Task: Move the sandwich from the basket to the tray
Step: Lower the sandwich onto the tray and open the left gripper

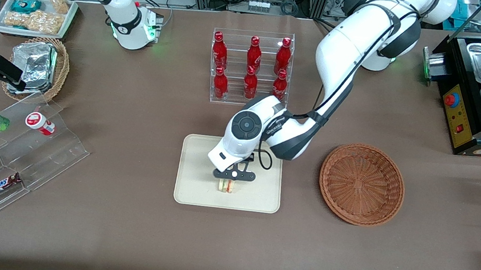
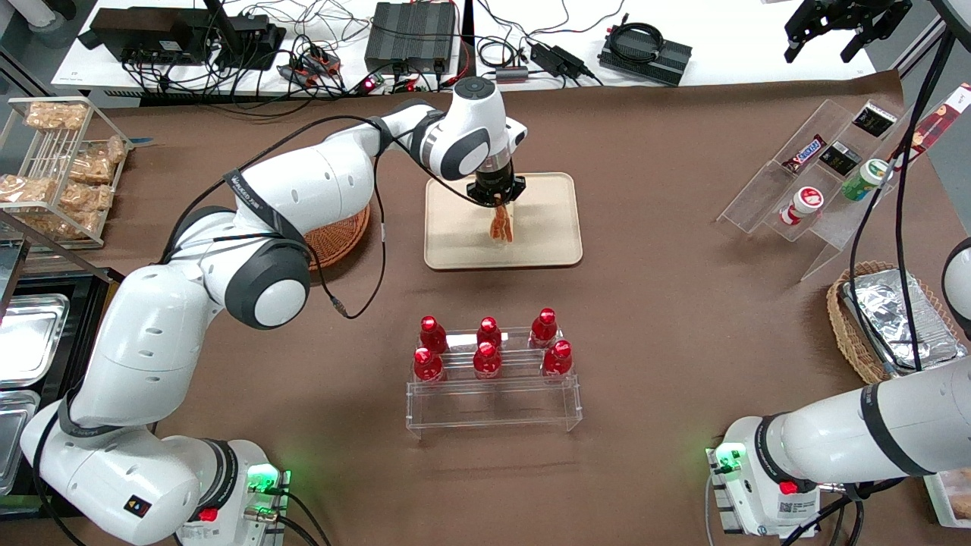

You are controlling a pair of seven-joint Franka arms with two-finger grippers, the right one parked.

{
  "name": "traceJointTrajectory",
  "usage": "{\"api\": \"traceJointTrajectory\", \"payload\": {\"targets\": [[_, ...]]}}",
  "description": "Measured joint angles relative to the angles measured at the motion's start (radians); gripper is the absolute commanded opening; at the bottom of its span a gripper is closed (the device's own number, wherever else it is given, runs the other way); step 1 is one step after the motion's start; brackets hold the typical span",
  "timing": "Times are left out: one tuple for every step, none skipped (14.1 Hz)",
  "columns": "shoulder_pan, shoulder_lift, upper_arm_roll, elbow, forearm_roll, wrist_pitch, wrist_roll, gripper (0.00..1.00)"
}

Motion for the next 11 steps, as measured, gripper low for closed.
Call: {"api": "traceJointTrajectory", "payload": {"targets": [[0.0,0.006,0.001,0.003,0.0,0.003,-0.014,0.09],[0.0,0.009,0.002,0.005,0.0,0.005,-0.025,0.12],[0.0,0.009,0.002,0.006,0.0,0.007,-0.037,0.19],[0.0,0.009,0.002,0.006,0.0,0.009,-0.046,0.48],[0.0,0.009,0.002,0.006,0.0,0.011,-0.057,0.72],[0.0,0.01,0.002,0.006,0.0,0.013,-0.069,1.0],[0.0,0.01,0.002,0.006,0.001,0.013,-0.076,1.0],[0.0,0.01,0.002,0.007,0.003,0.015,-0.08,1.0],[-0.001,0.009,0.002,0.009,0.004,0.018,-0.083,1.0],[-0.001,0.005,0.001,0.017,0.005,0.02,-0.085,1.0],[-0.001,-0.007,0.001,0.025,0.006,0.013,-0.089,1.0]]}}
